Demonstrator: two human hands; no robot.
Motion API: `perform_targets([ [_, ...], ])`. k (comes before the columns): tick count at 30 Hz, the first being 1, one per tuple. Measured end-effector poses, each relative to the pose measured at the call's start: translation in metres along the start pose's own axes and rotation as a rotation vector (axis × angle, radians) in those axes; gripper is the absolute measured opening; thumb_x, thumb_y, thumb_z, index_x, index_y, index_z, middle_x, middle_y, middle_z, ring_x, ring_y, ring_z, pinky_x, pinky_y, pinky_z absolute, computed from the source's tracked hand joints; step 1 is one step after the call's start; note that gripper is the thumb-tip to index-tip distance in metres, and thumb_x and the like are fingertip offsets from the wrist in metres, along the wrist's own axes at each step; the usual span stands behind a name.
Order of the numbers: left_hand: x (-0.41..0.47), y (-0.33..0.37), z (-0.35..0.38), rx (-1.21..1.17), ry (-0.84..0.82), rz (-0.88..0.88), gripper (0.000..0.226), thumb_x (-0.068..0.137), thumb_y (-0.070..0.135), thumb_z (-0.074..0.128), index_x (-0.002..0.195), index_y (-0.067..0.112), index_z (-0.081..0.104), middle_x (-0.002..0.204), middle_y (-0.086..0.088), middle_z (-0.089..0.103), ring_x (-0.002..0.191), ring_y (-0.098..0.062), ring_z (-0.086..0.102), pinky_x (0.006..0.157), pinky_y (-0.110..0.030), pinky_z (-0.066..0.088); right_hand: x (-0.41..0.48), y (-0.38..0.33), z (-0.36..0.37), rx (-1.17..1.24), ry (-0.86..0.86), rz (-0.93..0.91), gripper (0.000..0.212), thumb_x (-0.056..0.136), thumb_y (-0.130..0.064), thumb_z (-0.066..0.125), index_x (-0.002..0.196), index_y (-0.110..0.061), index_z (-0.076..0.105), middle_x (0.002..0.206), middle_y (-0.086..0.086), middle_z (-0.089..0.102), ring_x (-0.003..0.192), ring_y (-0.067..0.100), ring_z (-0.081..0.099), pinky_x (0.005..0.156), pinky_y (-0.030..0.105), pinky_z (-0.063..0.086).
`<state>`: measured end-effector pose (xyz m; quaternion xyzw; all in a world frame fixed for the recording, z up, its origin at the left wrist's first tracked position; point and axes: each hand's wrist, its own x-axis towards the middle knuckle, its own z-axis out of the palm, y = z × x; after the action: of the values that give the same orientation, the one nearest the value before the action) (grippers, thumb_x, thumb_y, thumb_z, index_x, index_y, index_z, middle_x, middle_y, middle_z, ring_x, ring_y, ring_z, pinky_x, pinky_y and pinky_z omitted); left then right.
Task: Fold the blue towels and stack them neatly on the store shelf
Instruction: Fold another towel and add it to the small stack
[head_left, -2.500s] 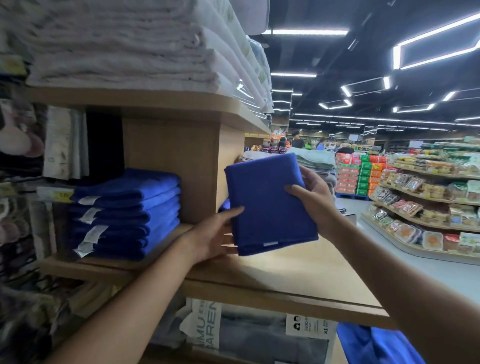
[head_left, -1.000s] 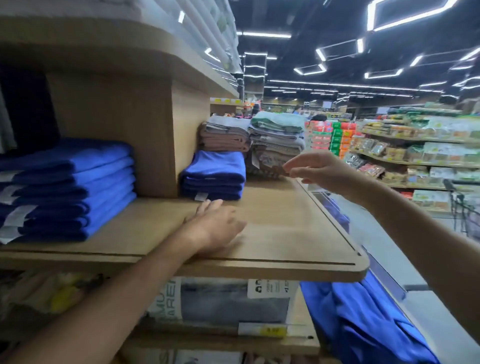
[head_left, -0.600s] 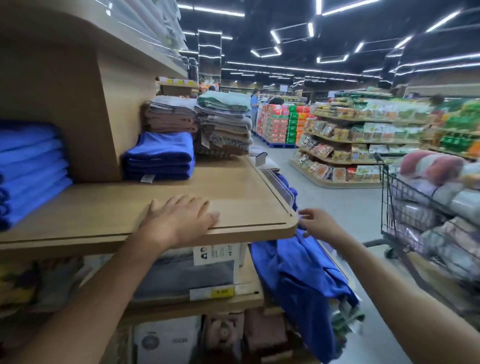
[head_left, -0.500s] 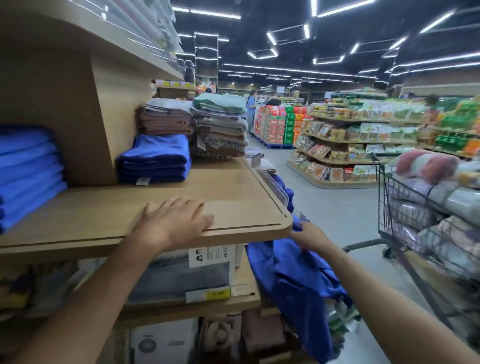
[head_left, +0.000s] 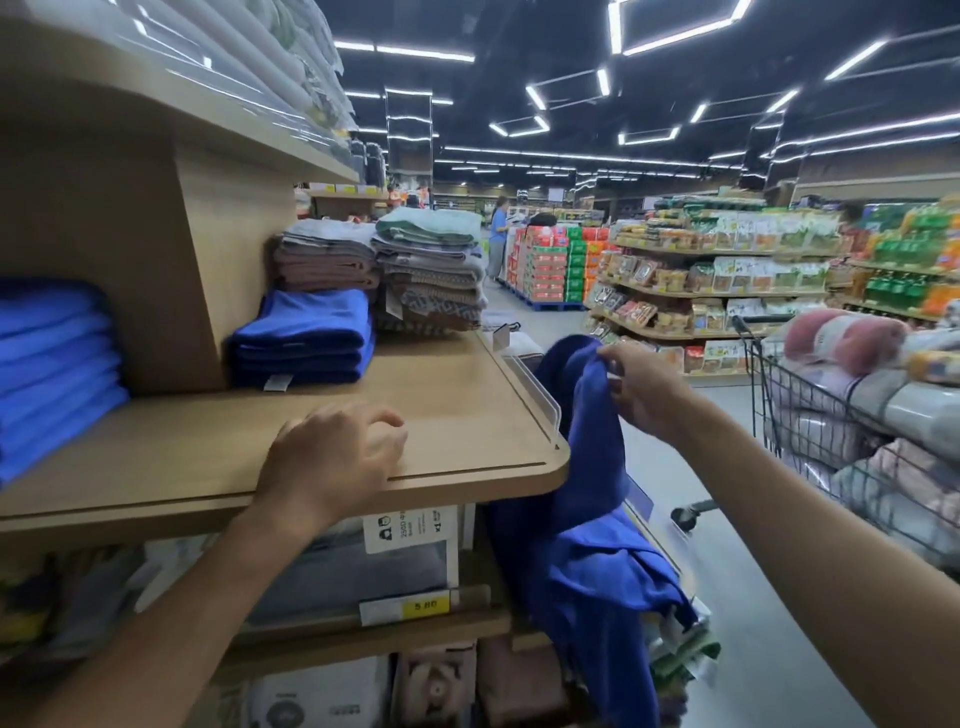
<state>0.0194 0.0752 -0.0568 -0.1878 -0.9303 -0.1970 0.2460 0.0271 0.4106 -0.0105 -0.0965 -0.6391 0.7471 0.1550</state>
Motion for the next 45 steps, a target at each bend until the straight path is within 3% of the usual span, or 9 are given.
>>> perform_targets([
  [8, 0.013, 0.116, -0.014, -1.078, -0.179, 0.091, 0.058, 0.076, 0.050, 0.076, 0.127, 0.029, 0.058, 0.117, 0.009, 0.071, 0.104, -0.003, 0.068, 0.085, -0.021, 0.056, -0.061, -0.069, 0.086, 0.263, -0.353, -0.146, 0.008, 0.103, -0.002, 0.050, 0.096, -0.005, 0.054, 0.083, 0.016, 0.071, 0.075, 0.029, 0.076, 0.068, 0.031, 0.062],
  [11, 0.027, 0.118, -0.022, -1.271, -0.048, -0.074, 0.024, 0.093, 0.005, 0.060, 0.117, 0.009, 0.063, 0.109, -0.015, 0.071, 0.098, -0.020, 0.065, 0.088, -0.038, 0.053, -0.073, -0.078, 0.096, 0.125, -0.444, -0.182, 0.007, 0.100, -0.007, 0.059, 0.095, -0.011, 0.058, 0.089, 0.014, 0.071, 0.081, 0.028, 0.077, 0.068, 0.032, 0.063],
  [15, 0.034, 0.060, -0.053, -1.565, -0.060, -0.367, 0.033, 0.095, 0.015, 0.045, 0.069, 0.015, 0.066, 0.069, -0.004, 0.068, 0.069, -0.021, 0.063, 0.058, -0.023, 0.050, -0.071, -0.075, 0.066, -0.409, -0.437, -0.397, 0.007, 0.100, -0.022, 0.064, 0.105, -0.019, 0.068, 0.105, -0.001, 0.069, 0.064, 0.017, 0.071, 0.050, 0.025, 0.052],
  [19, 0.028, -0.018, -0.090, -1.524, -0.081, -0.339, 0.033, 0.088, 0.025, 0.058, 0.058, 0.021, 0.072, 0.061, 0.002, 0.067, 0.054, -0.011, 0.065, 0.049, -0.016, 0.051, -0.059, -0.039, 0.030, -1.022, -0.425, -0.369, 0.056, 0.093, -0.023, 0.074, 0.143, -0.024, 0.050, 0.134, -0.004, 0.055, 0.068, 0.018, 0.072, 0.049, 0.022, 0.052],
  [23, 0.020, -0.067, -0.104, -1.516, -0.109, -0.344, 0.012, 0.079, 0.026, 0.070, 0.068, 0.022, 0.071, 0.065, 0.002, 0.066, 0.058, -0.012, 0.065, 0.056, -0.019, 0.052, -0.055, -0.006, 0.019, -1.360, -0.429, -0.461, 0.075, 0.087, -0.041, 0.076, 0.152, -0.036, 0.040, 0.147, -0.010, 0.042, 0.097, 0.007, 0.064, 0.088, 0.018, 0.046],
  [28, 0.003, -0.087, -0.100, -1.455, -0.129, -0.418, 0.016, 0.073, 0.030, 0.075, 0.083, 0.018, 0.079, 0.084, -0.008, 0.076, 0.072, -0.019, 0.074, 0.064, -0.027, 0.060, -0.035, -0.013, 0.031, -1.133, -0.369, -0.297, 0.054, 0.098, -0.035, 0.065, 0.147, -0.033, 0.045, 0.133, -0.007, 0.053, 0.068, 0.026, 0.071, 0.052, 0.028, 0.056],
  [35, -0.011, -0.086, -0.096, -1.507, -0.223, -0.389, 0.030, 0.084, 0.031, 0.067, 0.102, 0.011, 0.077, 0.079, -0.011, 0.074, 0.061, -0.019, 0.071, 0.051, -0.024, 0.055, 0.006, -0.090, 0.076, -1.479, -0.302, -0.337, 0.002, 0.097, -0.020, 0.064, 0.097, -0.020, 0.066, 0.084, 0.009, 0.071, 0.055, 0.014, 0.069, 0.051, 0.026, 0.057],
  [39, -0.016, -0.064, -0.085, -1.629, -0.269, -0.409, 0.047, 0.088, 0.025, 0.063, 0.125, -0.003, 0.064, 0.113, -0.024, 0.071, 0.094, -0.032, 0.071, 0.076, -0.039, 0.059, 0.051, -0.152, 0.148, -1.455, -0.014, -0.784, 0.030, 0.088, -0.009, 0.058, 0.114, -0.017, 0.072, 0.108, 0.010, 0.069, 0.104, 0.031, 0.067, 0.082, 0.035, 0.053],
  [45, -0.038, -0.040, -0.072, -1.886, -0.423, -0.687, 0.039, 0.092, 0.024, 0.052, 0.099, -0.005, 0.078, 0.111, -0.028, 0.071, 0.090, -0.033, 0.075, 0.078, -0.041, 0.061, 0.048, -0.104, 0.222, -1.513, -0.300, -0.777, 0.075, 0.088, -0.011, 0.069, 0.155, -0.015, 0.036, 0.151, 0.018, 0.039, 0.128, 0.033, 0.052, 0.101, 0.027, 0.041],
])
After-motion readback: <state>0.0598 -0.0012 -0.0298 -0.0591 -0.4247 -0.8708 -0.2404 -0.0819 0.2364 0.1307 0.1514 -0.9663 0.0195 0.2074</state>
